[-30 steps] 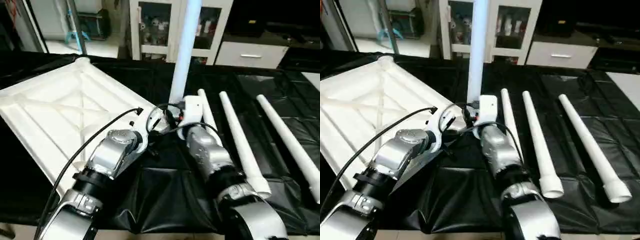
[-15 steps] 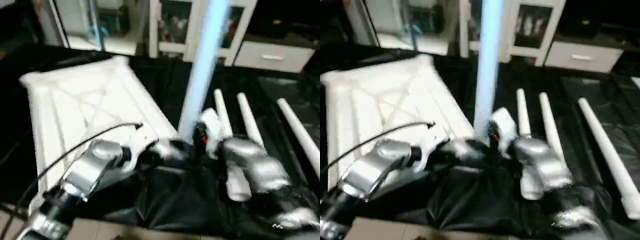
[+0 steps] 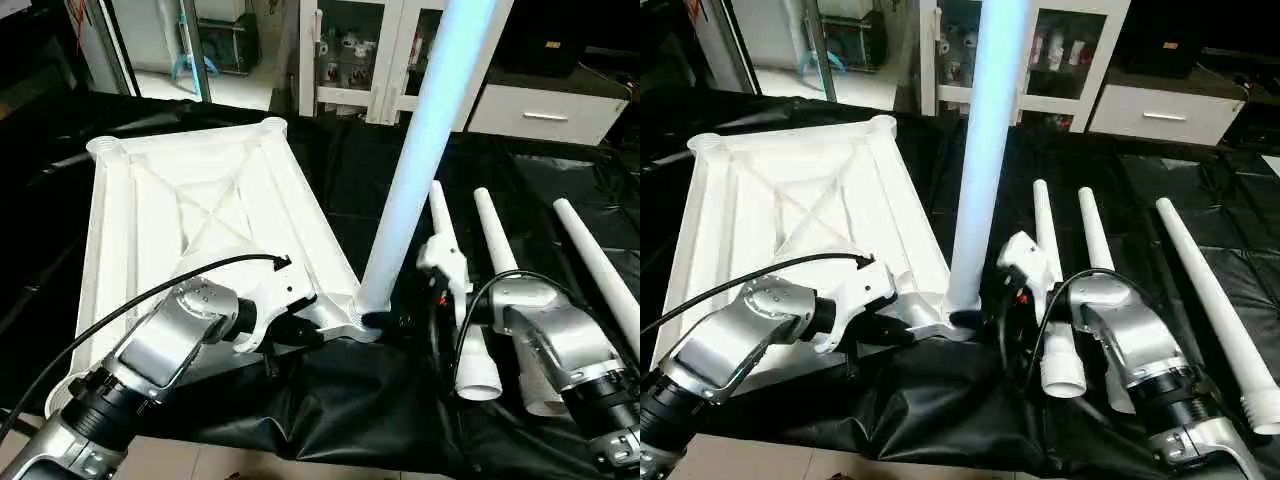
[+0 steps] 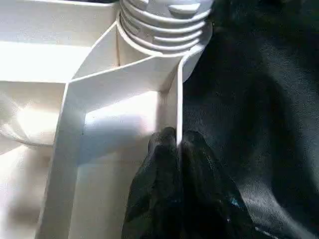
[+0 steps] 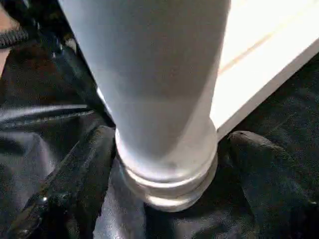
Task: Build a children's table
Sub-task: Rotate leg to tighten
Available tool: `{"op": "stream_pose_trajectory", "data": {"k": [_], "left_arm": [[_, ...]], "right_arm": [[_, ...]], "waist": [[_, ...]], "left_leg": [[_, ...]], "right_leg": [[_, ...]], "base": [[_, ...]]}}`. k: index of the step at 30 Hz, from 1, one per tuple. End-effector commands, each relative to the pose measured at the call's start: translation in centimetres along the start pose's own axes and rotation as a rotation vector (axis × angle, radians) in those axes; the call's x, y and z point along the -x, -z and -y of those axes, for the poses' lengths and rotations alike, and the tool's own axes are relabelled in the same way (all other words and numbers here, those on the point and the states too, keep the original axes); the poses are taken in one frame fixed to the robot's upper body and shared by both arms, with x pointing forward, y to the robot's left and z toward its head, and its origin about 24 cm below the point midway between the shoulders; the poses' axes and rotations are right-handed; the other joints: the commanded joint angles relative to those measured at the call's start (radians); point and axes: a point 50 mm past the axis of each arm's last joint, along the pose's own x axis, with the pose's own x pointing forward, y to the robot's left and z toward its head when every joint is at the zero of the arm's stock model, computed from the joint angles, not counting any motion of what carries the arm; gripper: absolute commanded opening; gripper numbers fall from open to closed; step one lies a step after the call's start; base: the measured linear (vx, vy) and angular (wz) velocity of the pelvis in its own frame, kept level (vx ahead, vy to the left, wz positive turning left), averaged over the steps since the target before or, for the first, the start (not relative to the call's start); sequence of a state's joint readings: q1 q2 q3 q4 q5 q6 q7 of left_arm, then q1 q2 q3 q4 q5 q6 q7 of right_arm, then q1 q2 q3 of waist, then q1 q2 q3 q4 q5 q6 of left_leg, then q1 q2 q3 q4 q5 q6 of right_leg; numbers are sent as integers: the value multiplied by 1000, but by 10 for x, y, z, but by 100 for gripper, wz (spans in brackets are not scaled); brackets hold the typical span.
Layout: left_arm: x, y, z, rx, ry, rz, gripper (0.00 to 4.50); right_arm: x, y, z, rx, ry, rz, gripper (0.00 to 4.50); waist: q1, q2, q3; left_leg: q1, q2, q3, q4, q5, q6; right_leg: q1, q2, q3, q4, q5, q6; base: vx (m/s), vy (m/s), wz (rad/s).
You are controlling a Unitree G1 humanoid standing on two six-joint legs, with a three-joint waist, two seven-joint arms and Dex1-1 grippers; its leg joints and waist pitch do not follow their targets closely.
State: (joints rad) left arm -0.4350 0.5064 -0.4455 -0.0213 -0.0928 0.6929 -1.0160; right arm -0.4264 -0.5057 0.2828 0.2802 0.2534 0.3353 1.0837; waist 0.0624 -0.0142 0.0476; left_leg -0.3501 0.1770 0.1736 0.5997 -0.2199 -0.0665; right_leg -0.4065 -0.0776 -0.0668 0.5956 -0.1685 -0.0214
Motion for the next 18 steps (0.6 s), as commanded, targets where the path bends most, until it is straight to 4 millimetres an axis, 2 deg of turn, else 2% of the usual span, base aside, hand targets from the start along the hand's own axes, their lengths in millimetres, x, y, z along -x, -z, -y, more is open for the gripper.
{"op": "stream_pose_trajectory", "data": {"k": [1,6,7,8,9,12,17,18], "left_arm": [[-7,0,8,-14,97,-31,0],[-6,1,9,-17,100,-34,0],[-6,1,9,-16,99,-34,0],[-6,1,8,-15,95,-33,0],[-6,1,8,-13,91,-31,0],[-6,2,7,-12,91,-33,0],[-7,2,8,-12,98,-36,0],[-7,2,8,-13,100,-37,0]], "right_arm": [[-2,-4,5,38,13,-10,383],[-7,-6,8,55,26,-1,383],[-8,-7,8,53,25,6,383],[-10,-8,8,51,16,13,383],[-11,-9,7,50,4,20,369],[-12,-9,7,50,0,20,341],[-13,-8,7,51,-10,22,309],[-12,-7,7,51,-13,22,298]], "waist": [[-2,11,-58],[-4,10,-57],[-5,4,-57],[-4,6,-57],[-5,1,-57],[-4,10,-57],[-5,8,-57],[-5,4,-57]], "left_leg": [[1,50,-13,-74,-131,44],[0,50,-13,-74,-138,39],[0,50,-13,-74,-140,40],[0,50,-14,-74,-139,40],[-1,50,-13,-74,-138,43],[0,50,-14,-73,-139,40],[0,50,-14,-73,-144,39],[0,50,-13,-73,-144,39]], "right_leg": [[56,-65,48,-58,-178,-245],[56,-64,47,-57,-182,-248],[57,-64,47,-57,-185,-247],[57,-65,47,-57,-188,-247],[57,-65,47,-58,-199,-244],[56,-65,48,-57,-204,-240],[56,-65,48,-58,-207,-239],[56,-64,48,-59,-213,-237]], "base": [[0,0,0],[0,0,0],[0,0,0],[0,0,0],[0,0,0],[0,0,0],[0,0,0],[0,0,0]]}}
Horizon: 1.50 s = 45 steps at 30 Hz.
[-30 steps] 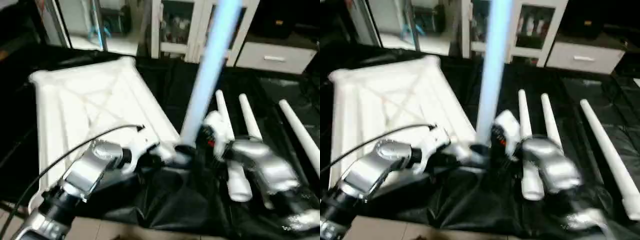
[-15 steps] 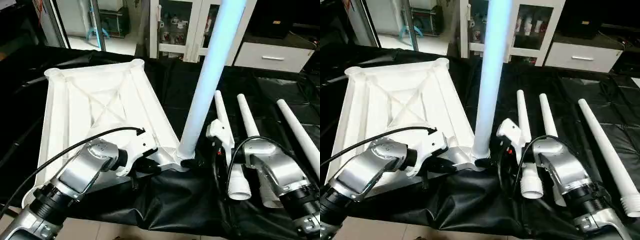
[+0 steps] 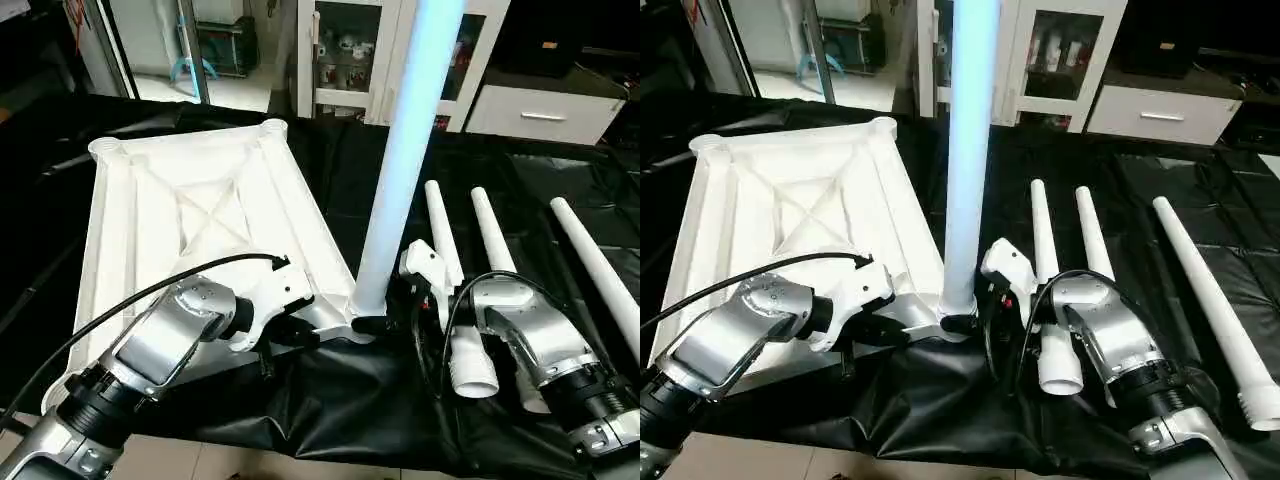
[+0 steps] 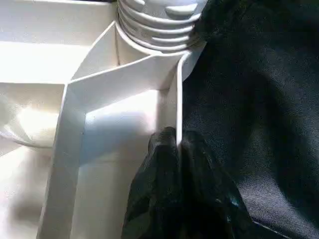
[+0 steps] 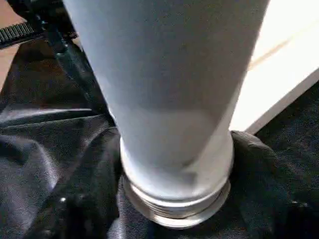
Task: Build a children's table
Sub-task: Rotate leg to tighten
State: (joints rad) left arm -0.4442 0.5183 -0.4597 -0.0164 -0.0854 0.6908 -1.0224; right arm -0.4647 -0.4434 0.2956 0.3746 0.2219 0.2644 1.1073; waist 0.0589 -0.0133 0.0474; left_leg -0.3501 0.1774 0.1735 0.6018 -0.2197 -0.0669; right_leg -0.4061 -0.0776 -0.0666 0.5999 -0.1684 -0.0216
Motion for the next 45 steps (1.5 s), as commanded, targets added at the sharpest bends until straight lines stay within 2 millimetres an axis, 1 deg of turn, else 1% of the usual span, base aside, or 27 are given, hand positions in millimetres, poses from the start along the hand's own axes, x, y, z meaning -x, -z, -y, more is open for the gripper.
{"op": "stream_pose_trajectory", "data": {"k": [1,4,5,10,11,14,15,17,18,19,20,21,23,24,25,26,30,31,32,34,35,36,37,38,39,40,45], "left_arm": [[-8,2,10,-3,99,-17,0],[-8,3,10,-3,100,-18,0],[-8,3,10,-2,101,-18,0],[-8,5,11,4,107,-20,0],[-8,5,11,4,107,-20,0],[-8,4,11,7,104,-18,0],[-8,4,11,7,104,-18,0],[-9,2,6,33,56,15,0],[-12,-2,-1,70,-12,56,0],[-14,-5,-7,97,-62,84,0],[-16,-8,-14,136,-123,116,0],[-18,-12,-21,172,-173,142,0],[-20,-14,-25,191,-198,154,0],[-22,-17,-30,220,-235,169,0],[-23,-19,-33,237,-257,177,0],[-25,-20,-37,248,-294,178,0],[-31,-25,-49,257,-415,165,0],[-33,-26,-52,258,-453,160,0],[-35,-27,-55,251,-500,147,0],[-39,-29,-58,240,-540,135,0],[-39,-29,-58,240,-540,135,0],[-42,-31,-58,233,-549,134,0],[-42,-31,-58,233,-549,134,0],[-43,-31,-57,233,-549,135,0],[-43,-31,-57,234,-550,135,0],[-45,-32,-56,230,-540,133,0],[-49,-28,-50,212,-494,126,0]], "right_arm": [[3,-6,5,30,20,1,289],[3,-4,4,29,15,0,280],[4,-4,4,28,12,-1,278],[4,-1,3,24,0,-6,276],[4,-1,3,24,0,-6,275],[2,0,3,12,8,5,275],[2,0,3,12,8,5,275],[-4,1,11,-14,128,34,275],[-10,3,17,-63,233,61,275],[-15,5,21,-109,305,81,275],[-21,7,24,-164,376,100,275],[-28,9,27,-217,448,112,274],[-31,10,28,-245,486,116,274],[-37,11,31,-273,546,116,274],[-40,11,32,-289,583,115,274],[-44,10,34,-303,629,115,274],[-60,6,38,-362,786,126,274],[-65,5,39,-387,837,127,274],[-71,4,39,-419,912,116,274],[-80,2,37,-429,982,87,274],[-80,2,37,-429,982,87,274],[-92,-3,31,-398,977,76,274],[-92,-3,31,-398,977,76,274],[-95,-4,30,-392,976,76,273],[-96,-5,30,-391,977,77,273],[-96,-6,31,-397,988,87,273],[-94,-14,35,-379,998,142,273]], "waist": [[-1,6,-57],[-1,5,-59],[0,0,-59],[0,1,-58],[-1,6,-59],[0,-5,-60],[1,-3,-60],[-2,-2,-57],[-6,-15,-57],[-6,-9,-53],[-14,-17,-55],[-17,-13,-54],[-25,-15,-55],[-26,-10,-55],[-28,-13,-55],[-27,-18,-56],[-23,-16,-60],[-26,-14,-61],[-25,-24,-64],[-21,-16,-65],[-19,-18,-67],[-20,-9,-67],[-21,-12,-67],[-20,-7,-65],[-22,-11,-64],[-21,-5,-63],[-23,-10,-60]], "left_leg": [[0,50,-14,-75,-138,40],[0,49,-13,-74,-122,46],[-1,50,-13,-73,-116,49],[0,50,-12,-73,-118,52],[1,49,-12,-73,-119,49],[0,49,-11,-72,-110,54],[-1,50,-12,-72,-107,54],[-4,48,-12,-74,-115,52],[-5,48,-9,-73,-117,49],[-1,45,-12,-76,-152,28],[-3,45,-14,-78,-171,10],[3,45,-17,-79,-196,-3],[-3,44,-21,-80,-217,-8],[-3,44,-20,-81,-215,-8],[1,42,-19,-79,-227,-9],[0,41,-18,-79,-217,-5],[-2,44,-15,-77,-163,10],[-6,42,-17,-79,-144,3],[0,42,-13,-76,-127,3],[0,42,-13,-76,-110,5],[-1,42,-12,-76,-88,10],[1,42,-11,-76,-81,15],[0,42,-11,-76,-80,17],[0,42,-11,-77,-93,18],[0,43,-10,-78,-117,16],[0,43,-11,-79,-131,13],[1,44,-13,-83,-189,-4]], "right_leg": [[56,-65,48,-61,-208,-238],[56,-64,47,-59,-186,-242],[57,-65,48,-57,-185,-244],[56,-65,48,-59,-198,-241],[55,-64,47,-60,-191,-242],[57,-65,47,-58,-180,-244],[57,-66,48,-56,-179,-246],[56,-66,47,-60,-204,-242],[53,-66,48,-63,-218,-237],[51,-67,46,-69,-288,-221],[53,-68,45,-72,-337,-199],[47,-68,44,-76,-371,-185],[52,-69,42,-79,-398,-167],[49,-69,43,-80,-395,-164],[44,-69,43,-85,-408,-159],[44,-70,44,-84,-402,-159],[42,-70,48,-73,-301,-181],[47,-67,46,-68,-273,-188],[43,-67,46,-67,-246,-193],[46,-68,46,-61,-207,-196],[48,-67,46,-55,-161,-201],[47,-67,46,-52,-130,-208],[48,-65,45,-52,-121,-210],[50,-66,46,-52,-120,-212],[50,-67,46,-55,-139,-208],[50,-68,46,-57,-155,-206],[45,-68,46,-66,-236,-180]], "base": [[0,0,0],[0,0,0],[0,0,0],[0,0,0],[0,0,0],[0,0,0],[0,0,0],[0,0,0],[0,0,0],[0,0,0],[0,0,0],[0,0,0],[0,0,0],[0,0,0],[0,0,0],[0,0,0],[0,0,0],[0,0,0],[0,0,0],[0,0,0],[0,0,0],[0,0,0],[0,0,0],[0,0,0],[0,0,0],[0,0,0],[0,0,0]]}}
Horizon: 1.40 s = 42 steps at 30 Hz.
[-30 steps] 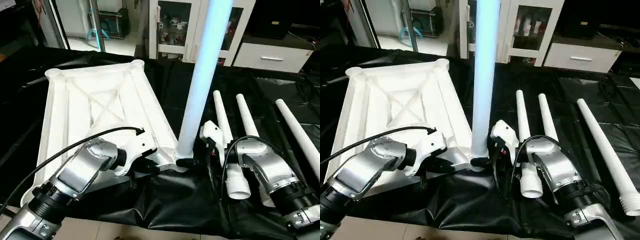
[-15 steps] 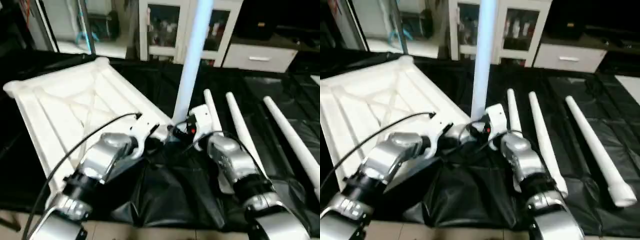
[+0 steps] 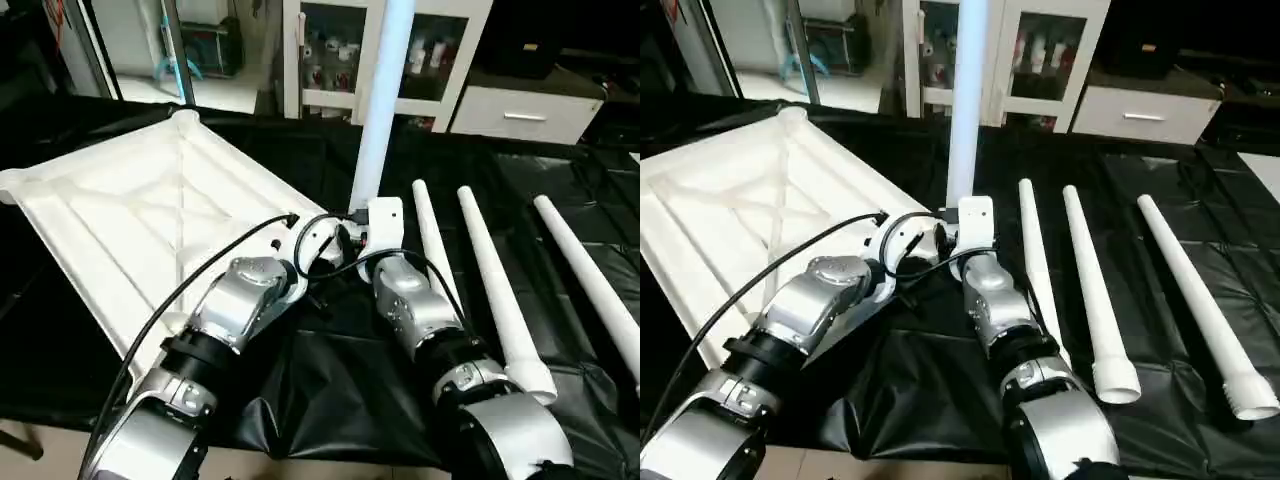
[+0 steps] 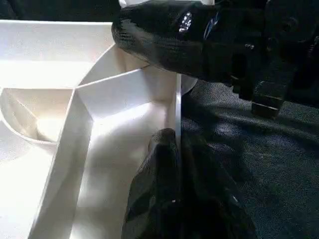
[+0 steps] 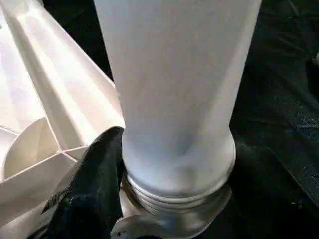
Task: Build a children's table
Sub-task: Rotate leg to tighten
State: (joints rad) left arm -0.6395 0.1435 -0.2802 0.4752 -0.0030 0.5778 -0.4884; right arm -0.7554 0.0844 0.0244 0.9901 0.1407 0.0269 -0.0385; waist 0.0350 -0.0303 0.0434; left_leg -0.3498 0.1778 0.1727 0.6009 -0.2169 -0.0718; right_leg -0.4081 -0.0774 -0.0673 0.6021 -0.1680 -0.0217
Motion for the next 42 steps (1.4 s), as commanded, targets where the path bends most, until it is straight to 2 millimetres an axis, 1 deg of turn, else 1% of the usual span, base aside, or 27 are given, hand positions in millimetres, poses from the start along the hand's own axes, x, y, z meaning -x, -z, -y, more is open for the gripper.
{"op": "stream_pose_trajectory", "data": {"k": [1,3,4,5,7,9,13,17,20,21,22,23,24,26,28,29,30,31,32,35,36,37,38,39,40,41,42], "left_arm": [[0,5,2,-18,7,-13,0],[0,7,2,-24,21,-10,0],[1,7,2,-25,22,-9,0],[1,7,2,-31,32,-7,0],[2,8,3,-48,57,-2,0],[2,8,3,-53,66,-3,0],[-1,4,7,-76,92,16,0],[-3,0,10,-78,102,47,0],[-4,-4,9,-41,94,75,0],[-4,-6,9,-16,104,84,44],[-3,-8,9,-2,105,97,44],[-2,-10,8,7,105,108,44],[-2,-12,7,13,95,122,55],[1,-19,6,25,90,152,72],[7,-27,2,35,81,202,87],[8,-28,1,35,78,208,94],[15,-33,-4,34,53,252,94],[21,-36,-9,31,31,289,105],[28,-38,-14,39,13,318,116],[54,-36,-29,49,7,362,123],[60,-35,-32,45,9,364,123],[71,-30,-38,27,-4,349,123],[71,-30,-38,27,-4,349,123],[87,-19,-46,1,-14,309,123],[87,-19,-46,1,-14,309,123],[99,-11,-51,-11,-12,271,123],[108,-4,-55,-18,-18,241,123]], "right_arm": [[0,10,3,41,-1,-38,273],[1,5,3,55,-27,-10,329],[1,5,3,56,-29,-8,343],[1,3,4,64,-41,5,343],[4,-3,10,89,-81,37,352],[7,-7,16,90,-102,52,379],[24,-11,38,96,-149,70,399],[53,-16,53,106,-222,98,399],[70,-22,55,89,-273,116,399],[74,-23,55,87,-289,119,408],[77,-24,55,92,-300,122,408],[79,-25,55,98,-307,124,408],[82,-26,56,101,-310,124,408],[87,-29,59,102,-318,123,408],[94,-33,60,106,-340,117,408],[94,-33,60,107,-341,116,408],[97,-34,60,111,-349,111,408],[98,-35,59,110,-355,109,408],[98,-36,59,108,-359,108,408],[98,-39,53,107,-396,111,408],[98,-39,51,108,-406,111,408],[98,-39,49,119,-427,108,408],[98,-39,49,119,-427,108,408],[101,-39,45,136,-469,98,408],[101,-39,45,136,-469,98,408],[103,-39,42,147,-507,90,408],[105,-39,41,154,-536,81,408]], "waist": [[1,7,-56],[1,14,-55],[-1,11,-56],[0,9,-57],[0,19,-57],[3,21,-60],[18,17,-59],[24,12,-56],[24,13,-49],[24,11,-48],[23,17,-47],[21,11,-48],[21,18,-49],[21,17,-50],[24,4,-52],[30,11,-58],[26,1,-56],[29,3,-58],[26,-3,-60],[22,0,-61],[17,5,-55],[18,17,-55],[16,15,-56],[16,18,-53],[15,18,-51],[14,13,-48],[17,17,-51]], "left_leg": [[0,44,-12,-83,-191,1],[0,44,-13,-83,-190,3],[-2,44,-12,-83,-189,4],[-1,44,-11,-82,-184,7],[-1,42,-11,-80,-174,11],[-3,42,-11,-77,-125,28],[-2,43,-9,-73,-65,70],[-3,45,-10,-78,-101,63],[-2,45,-10,-82,-148,53],[-3,44,-11,-83,-162,51],[-2,43,-12,-83,-170,49],[-5,44,-13,-84,-179,44],[-3,44,-12,-82,-179,40],[-4,44,-14,-82,-168,39],[-7,48,-14,-81,-127,50],[-2,50,-14,-75,-79,59],[-7,49,-13,-74,-56,68],[-7,50,-14,-72,-22,82],[-10,47,-13,-69,2,97],[-15,47,-12,-65,32,118],[-14,46,-9,-67,14,119],[-9,46,-9,-66,-3,113],[-8,47,-9,-66,-12,107],[-1,49,-9,-70,-42,85],[-6,49,-10,-73,-50,80],[-2,48,-8,-74,-73,64],[1,50,-11,-74,-76,55]], "right_leg": [[48,-68,47,-67,-233,-180],[48,-67,47,-65,-214,-185],[49,-67,48,-66,-210,-185],[49,-68,48,-65,-204,-189],[51,-66,48,-64,-180,-196],[59,-64,49,-57,-93,-211],[65,-64,49,-54,-39,-223],[64,-65,50,-66,-139,-203],[59,-65,50,-80,-243,-167],[59,-66,50,-85,-285,-149],[57,-65,50,-86,-304,-144],[56,-66,49,-89,-333,-134],[52,-66,50,-92,-337,-135],[53,-65,49,-89,-317,-142],[56,-66,49,-80,-246,-159],[55,-68,52,-68,-167,-180],[57,-65,51,-64,-130,-189],[60,-67,50,-57,-77,-208],[63,-68,50,-49,-35,-225],[64,-72,50,-41,-14,-242],[57,-66,48,-49,-47,-237],[54,-65,48,-50,-70,-235],[56,-66,48,-51,-79,-232],[51,-62,49,-52,-110,-228],[54,-61,49,-53,-121,-222],[49,-58,49,-57,-146,-211],[51,-61,49,-53,-146,-211]], "base": [[0,0,0],[0,0,0],[0,0,0],[0,0,0],[0,0,0],[0,0,0],[0,0,0],[0,0,0],[0,0,0],[0,0,0],[0,0,0],[0,0,0],[0,0,0],[0,0,0],[0,0,0],[0,0,0],[0,0,0],[0,0,0],[0,0,0],[0,0,0],[0,0,0],[0,0,0],[0,0,0],[0,0,0],[0,0,0],[0,0,0],[0,0,0]]}}
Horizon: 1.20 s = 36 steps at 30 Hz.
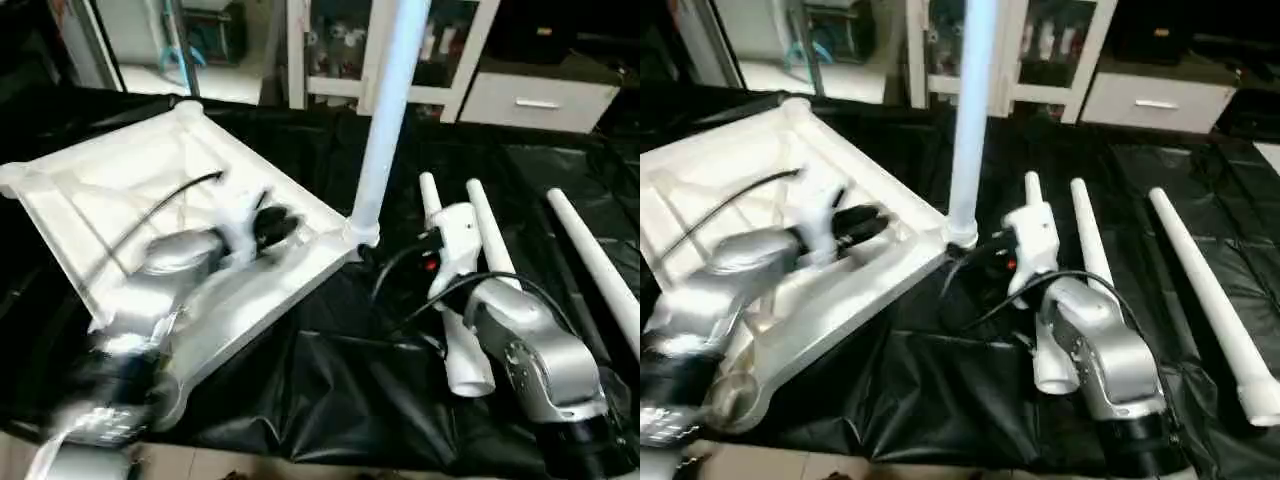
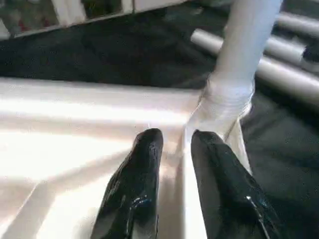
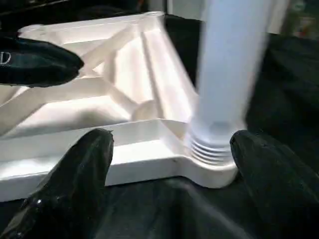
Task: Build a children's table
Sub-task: Rotate leg to tighten, then rotate table base
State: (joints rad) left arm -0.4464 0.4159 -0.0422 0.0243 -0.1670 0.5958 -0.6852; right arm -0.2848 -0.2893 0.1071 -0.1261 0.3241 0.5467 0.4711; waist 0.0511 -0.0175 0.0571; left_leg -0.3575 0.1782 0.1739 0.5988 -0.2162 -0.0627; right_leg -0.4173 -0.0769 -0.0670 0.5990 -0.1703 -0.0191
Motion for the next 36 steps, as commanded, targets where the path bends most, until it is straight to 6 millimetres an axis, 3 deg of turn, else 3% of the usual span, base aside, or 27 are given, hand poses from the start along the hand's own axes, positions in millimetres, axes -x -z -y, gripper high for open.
{"op": "stream_pose_trajectory", "data": {"k": [1,3,6,7,10,13,18,23,27,32,36], "left_arm": [[35,7,-12,-30,2,-86,123],[59,14,-24,-37,-56,-150,123],[98,23,-47,-14,-218,-236,123],[107,26,-53,-5,-270,-256,123],[126,34,-70,-6,-426,-335,123],[136,39,-76,-10,-494,-393,123],[161,54,-80,-43,-599,-563,123],[157,70,-71,-29,-561,-631,123],[153,82,-64,-31,-519,-689,123],[137,79,-53,3,-431,-637,123],[137,79,-53,3,-431,-637,123]], "right_arm": [[6,-3,-12,15,-128,-20,408],[8,-1,-16,26,-177,-38,408],[11,3,-19,37,-216,-64,408],[11,4,-20,36,-217,-67,408],[11,4,-18,37,-208,-73,408],[12,4,-18,36,-213,-79,408],[14,8,-21,41,-236,-102,408],[14,7,-21,42,-240,-101,408],[15,6,-21,55,-271,-109,408],[15,5,-21,58,-284,-111,408],[15,5,-21,58,-284,-111,408]], "waist": [[3,2,-62],[-2,3,-58],[-4,4,-55],[-4,11,-51],[3,7,-50],[7,6,-48],[4,3,-55],[8,2,-54],[9,-2,-54],[9,-7,-57],[9,-8,-58]], "left_leg": [[7,49,-12,-74,-82,40],[7,48,-12,-77,-92,30],[9,46,-11,-78,-126,14],[11,46,-12,-81,-154,6],[21,47,-13,-84,-207,-11],[18,46,-18,-88,-233,-20],[13,46,-18,-86,-176,-13],[19,48,-17,-85,-191,-12],[18,48,-20,-88,-220,-18],[18,48,-19,-85,-197,-16],[15,46,-18,-83,-184,-13]], "right_leg": [[60,-61,50,-48,-149,-206],[58,-56,50,-49,-166,-184],[54,-57,51,-53,-201,-186],[51,-57,52,-59,-230,-182],[44,-56,53,-65,-277,-169],[47,-58,55,-65,-311,-150],[52,-56,55,-53,-196,-163],[47,-58,55,-56,-213,-177],[49,-59,55,-58,-244,-163],[50,-60,55,-56,-210,-173],[52,-58,55,-53,-189,-179]], "base": [[0,0,0],[0,0,0],[0,0,0],[0,0,0],[0,0,0],[0,0,0],[0,0,0],[0,0,0],[0,0,0],[0,0,0],[0,0,0]]}}
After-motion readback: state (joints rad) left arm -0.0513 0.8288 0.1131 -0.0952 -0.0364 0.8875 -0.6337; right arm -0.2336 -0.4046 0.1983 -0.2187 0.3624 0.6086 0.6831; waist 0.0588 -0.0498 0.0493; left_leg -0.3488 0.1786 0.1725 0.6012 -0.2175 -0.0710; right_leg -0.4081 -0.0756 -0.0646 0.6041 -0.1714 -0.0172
